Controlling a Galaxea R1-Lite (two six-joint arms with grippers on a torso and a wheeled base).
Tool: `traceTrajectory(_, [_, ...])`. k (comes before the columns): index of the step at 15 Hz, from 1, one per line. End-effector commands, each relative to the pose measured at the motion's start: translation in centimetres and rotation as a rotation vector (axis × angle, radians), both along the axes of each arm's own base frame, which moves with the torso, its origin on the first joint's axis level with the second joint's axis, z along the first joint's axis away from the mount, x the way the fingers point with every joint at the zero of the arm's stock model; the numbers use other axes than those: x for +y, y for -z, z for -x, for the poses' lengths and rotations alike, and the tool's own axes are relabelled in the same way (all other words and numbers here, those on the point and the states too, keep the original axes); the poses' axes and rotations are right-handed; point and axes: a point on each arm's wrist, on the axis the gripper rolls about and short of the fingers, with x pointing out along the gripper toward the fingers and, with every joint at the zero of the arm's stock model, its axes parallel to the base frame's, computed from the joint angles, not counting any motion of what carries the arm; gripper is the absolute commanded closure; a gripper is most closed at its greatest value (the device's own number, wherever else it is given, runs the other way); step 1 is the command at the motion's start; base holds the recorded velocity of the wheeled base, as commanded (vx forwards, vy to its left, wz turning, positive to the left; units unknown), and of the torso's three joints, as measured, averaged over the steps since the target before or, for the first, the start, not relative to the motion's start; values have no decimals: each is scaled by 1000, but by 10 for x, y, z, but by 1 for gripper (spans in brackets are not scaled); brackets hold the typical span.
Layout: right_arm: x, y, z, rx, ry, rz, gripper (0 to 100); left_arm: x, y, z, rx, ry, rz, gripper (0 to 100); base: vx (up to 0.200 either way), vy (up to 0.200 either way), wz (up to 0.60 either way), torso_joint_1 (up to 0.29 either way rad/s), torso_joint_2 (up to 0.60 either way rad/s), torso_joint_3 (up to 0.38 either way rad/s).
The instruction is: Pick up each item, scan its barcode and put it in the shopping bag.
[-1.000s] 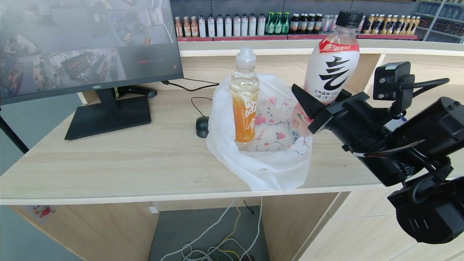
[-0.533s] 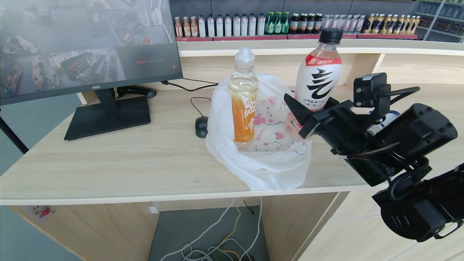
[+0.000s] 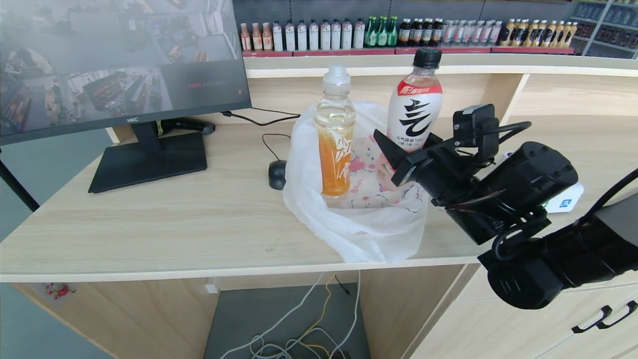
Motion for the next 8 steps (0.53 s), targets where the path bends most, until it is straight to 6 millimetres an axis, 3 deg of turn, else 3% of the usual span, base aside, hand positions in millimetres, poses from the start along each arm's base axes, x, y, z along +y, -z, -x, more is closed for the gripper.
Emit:
traceTrajectory(1, [6, 12, -9, 21, -3, 13, 100, 0, 0, 0, 0, 0, 0, 0, 0, 0, 0, 0, 0, 0])
traceTrajectory(8, [13, 33, -23, 64, -2, 36, 100, 0, 0, 0, 0, 0, -2, 0, 0, 0, 0, 0, 0, 0])
